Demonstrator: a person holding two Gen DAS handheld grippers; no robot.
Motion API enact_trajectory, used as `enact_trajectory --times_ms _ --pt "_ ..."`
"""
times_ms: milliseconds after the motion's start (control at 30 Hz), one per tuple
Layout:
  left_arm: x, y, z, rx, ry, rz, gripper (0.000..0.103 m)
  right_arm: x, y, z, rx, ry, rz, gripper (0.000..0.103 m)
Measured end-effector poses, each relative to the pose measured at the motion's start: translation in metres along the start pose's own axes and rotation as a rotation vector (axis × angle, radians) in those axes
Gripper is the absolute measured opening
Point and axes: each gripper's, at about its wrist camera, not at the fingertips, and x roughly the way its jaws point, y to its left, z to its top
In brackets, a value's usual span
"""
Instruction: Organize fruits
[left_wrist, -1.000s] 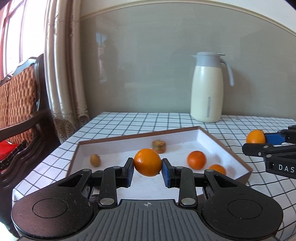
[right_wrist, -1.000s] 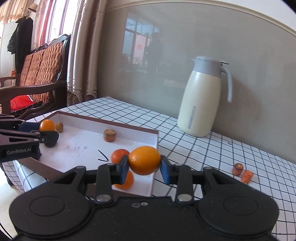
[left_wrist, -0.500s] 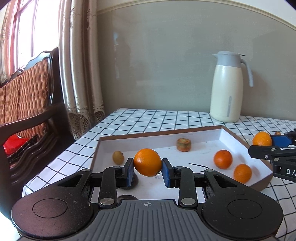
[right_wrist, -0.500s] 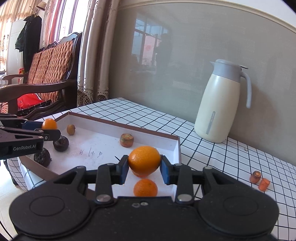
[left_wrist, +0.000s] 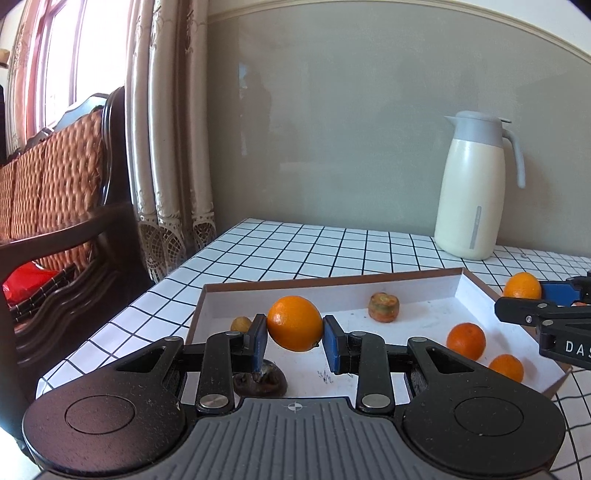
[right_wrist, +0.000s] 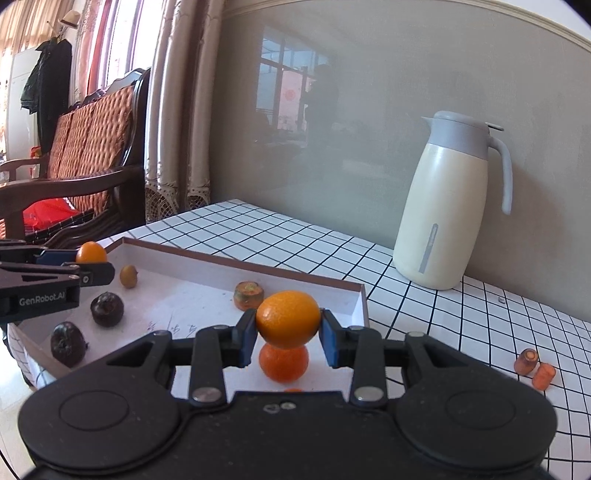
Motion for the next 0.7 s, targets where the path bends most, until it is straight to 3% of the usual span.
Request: enact_trajectory --times_ms 700 --pt "0.039 0.005 0.02 -0.016 -0.007 0.021 0.032 0.039 -0.008 0.014 0.001 0.004 0.01 0.027"
